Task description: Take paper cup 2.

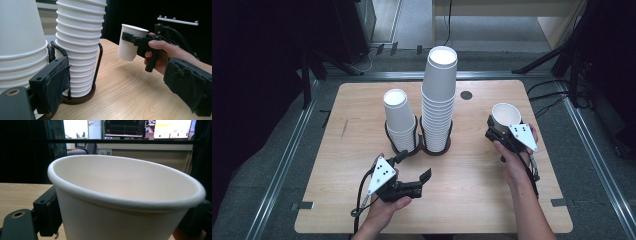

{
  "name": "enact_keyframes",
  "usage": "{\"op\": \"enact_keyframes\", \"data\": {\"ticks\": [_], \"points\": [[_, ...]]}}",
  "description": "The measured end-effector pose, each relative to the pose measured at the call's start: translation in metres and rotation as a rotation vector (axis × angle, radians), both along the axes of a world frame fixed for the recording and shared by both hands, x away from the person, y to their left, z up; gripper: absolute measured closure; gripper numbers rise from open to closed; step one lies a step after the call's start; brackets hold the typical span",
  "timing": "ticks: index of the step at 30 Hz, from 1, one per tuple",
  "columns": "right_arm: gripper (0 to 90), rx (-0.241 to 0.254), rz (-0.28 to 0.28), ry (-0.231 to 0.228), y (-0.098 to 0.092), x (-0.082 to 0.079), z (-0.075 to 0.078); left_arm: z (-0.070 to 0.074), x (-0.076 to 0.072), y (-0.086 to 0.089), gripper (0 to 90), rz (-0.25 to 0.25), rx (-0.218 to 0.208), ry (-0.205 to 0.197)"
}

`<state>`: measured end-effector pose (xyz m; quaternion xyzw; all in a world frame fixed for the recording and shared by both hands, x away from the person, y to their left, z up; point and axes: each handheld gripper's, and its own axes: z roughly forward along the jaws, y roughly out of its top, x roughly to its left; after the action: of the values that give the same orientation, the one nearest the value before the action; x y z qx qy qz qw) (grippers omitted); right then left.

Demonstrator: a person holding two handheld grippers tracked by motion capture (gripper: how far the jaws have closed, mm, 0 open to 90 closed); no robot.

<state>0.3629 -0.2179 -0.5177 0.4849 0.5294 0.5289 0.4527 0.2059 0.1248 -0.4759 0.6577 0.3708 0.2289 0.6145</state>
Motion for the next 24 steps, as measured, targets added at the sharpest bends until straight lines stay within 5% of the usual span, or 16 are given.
{"op": "enact_keyframes", "data": {"ticks": [24], "points": [[11.6,-0.001,-0.040,0.071,-0.016,0.026,-0.024,-0.001,0.001,0.000,7.3,0.001,0.003,0.008]]}}
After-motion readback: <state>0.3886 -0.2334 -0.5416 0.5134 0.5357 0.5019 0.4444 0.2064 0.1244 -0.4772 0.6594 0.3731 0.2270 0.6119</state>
